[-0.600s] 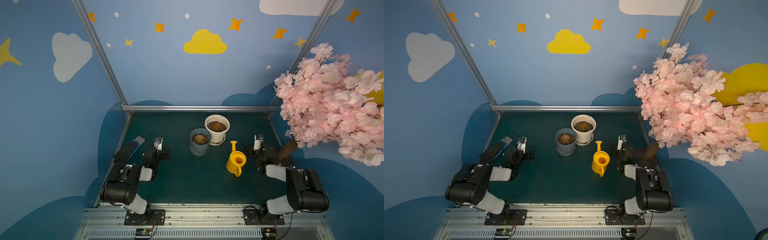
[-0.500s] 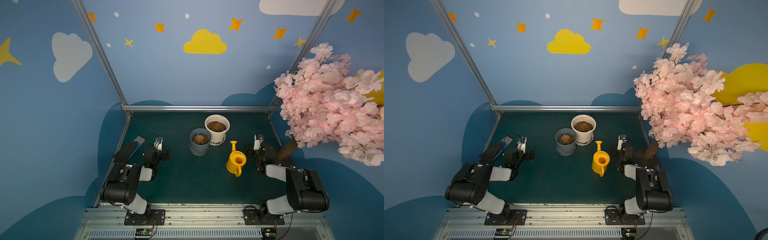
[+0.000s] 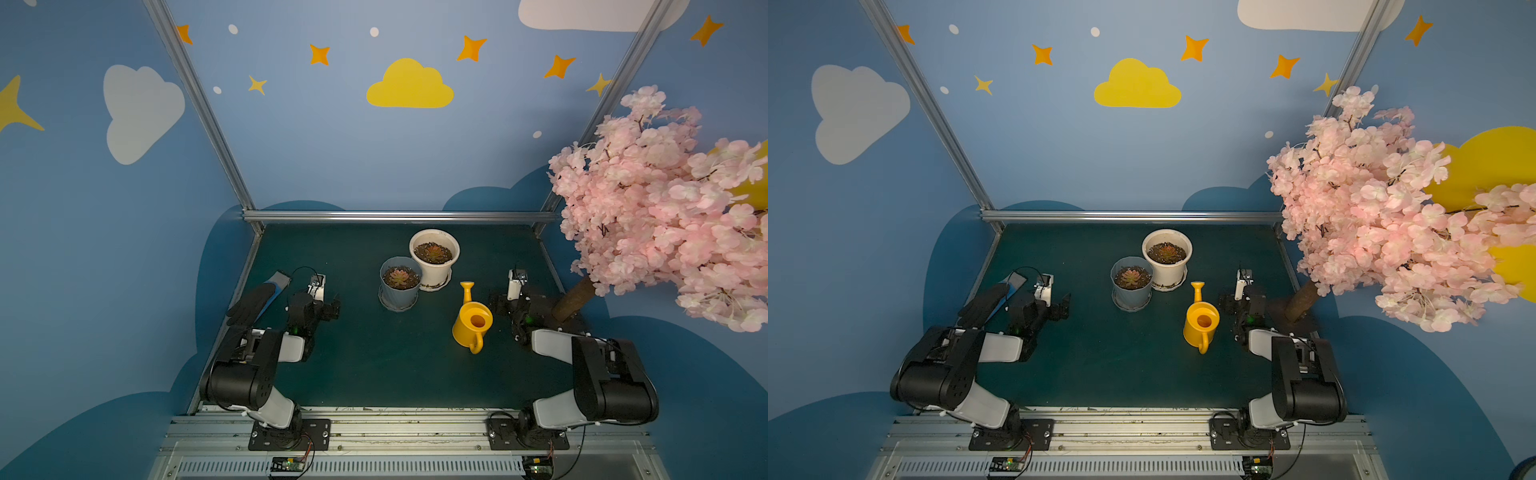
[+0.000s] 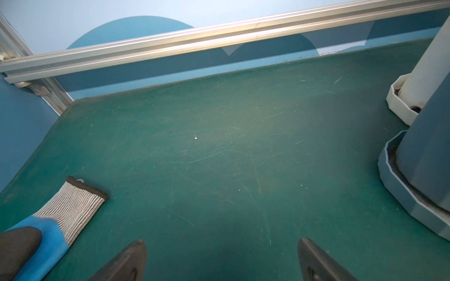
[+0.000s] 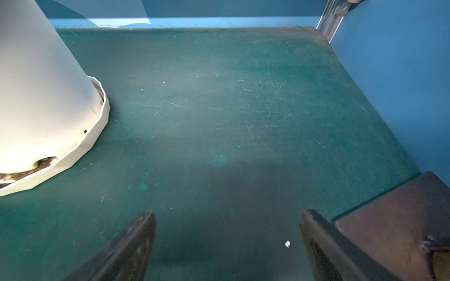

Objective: Water the succulent around the soil edge
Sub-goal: Pick up the watering can from the center of the board.

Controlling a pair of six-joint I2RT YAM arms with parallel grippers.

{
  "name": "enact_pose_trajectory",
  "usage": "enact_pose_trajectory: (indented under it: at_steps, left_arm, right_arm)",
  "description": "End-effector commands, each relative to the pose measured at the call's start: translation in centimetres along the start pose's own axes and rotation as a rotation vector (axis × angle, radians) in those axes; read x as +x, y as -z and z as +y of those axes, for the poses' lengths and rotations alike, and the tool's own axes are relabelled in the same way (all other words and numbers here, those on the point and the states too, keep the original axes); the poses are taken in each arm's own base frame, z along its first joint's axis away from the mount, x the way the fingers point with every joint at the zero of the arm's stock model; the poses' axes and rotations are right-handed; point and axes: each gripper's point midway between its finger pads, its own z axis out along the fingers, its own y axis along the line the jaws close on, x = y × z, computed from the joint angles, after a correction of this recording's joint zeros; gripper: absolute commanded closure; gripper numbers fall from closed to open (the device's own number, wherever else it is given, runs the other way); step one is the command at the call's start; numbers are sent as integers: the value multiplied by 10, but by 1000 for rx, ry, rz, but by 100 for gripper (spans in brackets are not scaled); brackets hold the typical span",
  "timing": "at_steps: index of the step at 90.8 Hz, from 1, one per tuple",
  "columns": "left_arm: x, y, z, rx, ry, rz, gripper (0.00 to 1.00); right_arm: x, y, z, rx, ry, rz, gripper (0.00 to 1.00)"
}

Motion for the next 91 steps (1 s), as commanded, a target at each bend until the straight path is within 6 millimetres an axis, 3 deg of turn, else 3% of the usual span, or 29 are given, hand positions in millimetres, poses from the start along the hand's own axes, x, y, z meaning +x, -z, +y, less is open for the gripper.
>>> enact_pose_trajectory:
  at_steps: [1,9,22,32,43,56,69,91]
  left_arm:
    - [-12,-1,-2,26,1,-40,0]
    - [-24,9,-13,91,-29,-63,0]
    - [-59,47,-25,163,-68,-144,0]
    - [-82,83,-47,279,-73,-223,0]
    - [-86,114,-77,392,-63,-229,0]
    - [-81,149,-139,638,-131,-242,0]
    - [-69,164,-184,823,-181,-195,0]
    - [-50,175,-220,927,-270,-157,0]
  right_arm:
    - [-4,1,-9,58,-25,6,3]
    - [-14,9,-17,103,-41,21,3]
    - [-37,38,-24,148,-100,21,3]
    - [-54,68,-10,76,-219,62,3]
    - [-69,108,15,-3,-252,157,4]
    - [-53,151,42,-53,-219,302,3]
    - [-17,178,69,-138,-203,431,5]
    - [4,205,90,-223,-196,478,6]
